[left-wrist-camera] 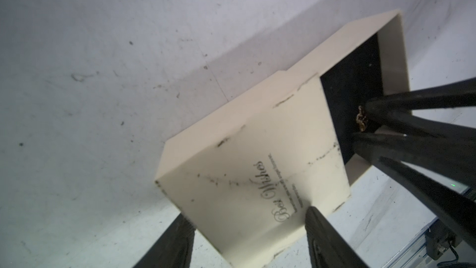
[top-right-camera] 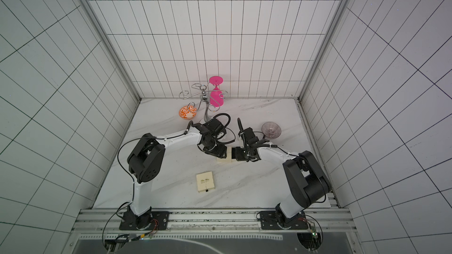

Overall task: Take out the earrings from the drawer-style jewelry box
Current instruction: Pick up the earring from the drawer.

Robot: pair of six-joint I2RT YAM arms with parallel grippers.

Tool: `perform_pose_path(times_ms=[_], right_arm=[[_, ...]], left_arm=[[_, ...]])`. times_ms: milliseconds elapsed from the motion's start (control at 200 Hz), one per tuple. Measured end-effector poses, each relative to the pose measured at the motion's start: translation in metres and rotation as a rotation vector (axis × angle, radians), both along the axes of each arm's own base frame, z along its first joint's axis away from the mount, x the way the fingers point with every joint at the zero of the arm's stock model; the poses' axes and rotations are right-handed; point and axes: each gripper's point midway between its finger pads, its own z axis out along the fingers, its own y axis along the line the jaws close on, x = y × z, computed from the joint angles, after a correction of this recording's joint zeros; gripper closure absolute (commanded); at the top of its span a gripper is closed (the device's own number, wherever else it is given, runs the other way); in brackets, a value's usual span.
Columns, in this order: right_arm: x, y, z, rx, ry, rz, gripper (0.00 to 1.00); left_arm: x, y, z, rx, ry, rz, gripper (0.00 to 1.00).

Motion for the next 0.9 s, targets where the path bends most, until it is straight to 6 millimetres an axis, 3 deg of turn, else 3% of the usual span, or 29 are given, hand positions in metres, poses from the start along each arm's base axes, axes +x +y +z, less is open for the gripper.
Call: perform_pose_path(times_ms=[270,635,899], right_arm=[[0.0056,0.0005,-0.004,-0.044,0.021,-0.005,0.71],[0.0073,-0.0002,-0.0095,-0.117,0.016,-0.009,0.89],[0.0091,0.0014,-0.0003,-0.1,-0.005,-0.016,0.93]], left_arm=[[0.0,0.0,0.0,0.0,0.0,0.0,0.33],[-0.0001,-0.0002,0.0,0.0,0.0,-0.001,0.33],[-0.0002,-0.0003,0.0001,-0.001,0.0,0.0,0.33]])
